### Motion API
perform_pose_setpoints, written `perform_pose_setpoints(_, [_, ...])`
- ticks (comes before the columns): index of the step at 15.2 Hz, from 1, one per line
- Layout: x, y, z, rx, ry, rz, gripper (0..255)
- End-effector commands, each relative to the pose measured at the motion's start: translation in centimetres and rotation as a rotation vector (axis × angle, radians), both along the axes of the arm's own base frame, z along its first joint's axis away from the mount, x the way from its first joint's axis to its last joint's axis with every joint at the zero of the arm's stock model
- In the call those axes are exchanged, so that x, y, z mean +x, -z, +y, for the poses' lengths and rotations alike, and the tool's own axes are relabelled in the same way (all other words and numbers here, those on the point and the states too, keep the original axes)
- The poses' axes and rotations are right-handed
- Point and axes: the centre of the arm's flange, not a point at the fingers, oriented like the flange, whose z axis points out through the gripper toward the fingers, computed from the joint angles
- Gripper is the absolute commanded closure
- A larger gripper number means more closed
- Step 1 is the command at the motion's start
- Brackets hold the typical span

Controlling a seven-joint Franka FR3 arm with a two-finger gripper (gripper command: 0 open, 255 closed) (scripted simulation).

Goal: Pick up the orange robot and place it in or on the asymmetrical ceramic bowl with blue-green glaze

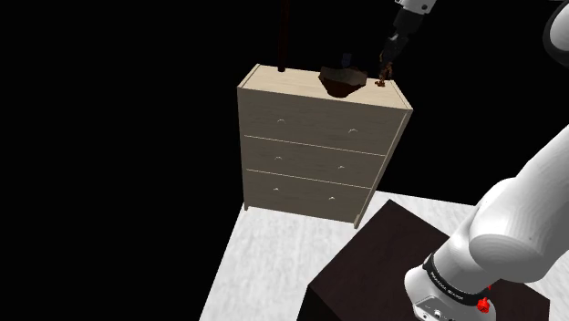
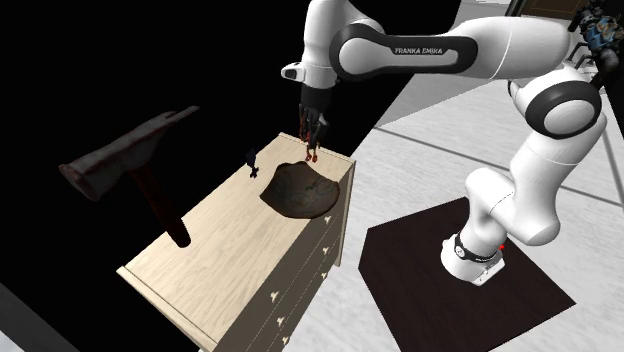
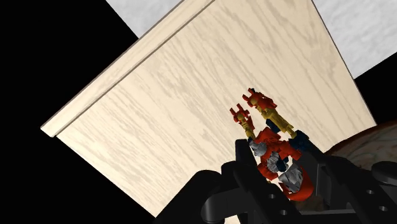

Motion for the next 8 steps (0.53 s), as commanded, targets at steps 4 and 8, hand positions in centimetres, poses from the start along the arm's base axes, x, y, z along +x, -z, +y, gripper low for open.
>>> perform_pose_setpoints(4, [0.0,-2.6,-0.1,0.000,0.000,0.000,255])
perform_pose_setpoints(8, [0.0,-4.8,-0.1,0.000,0.000,0.000,255])
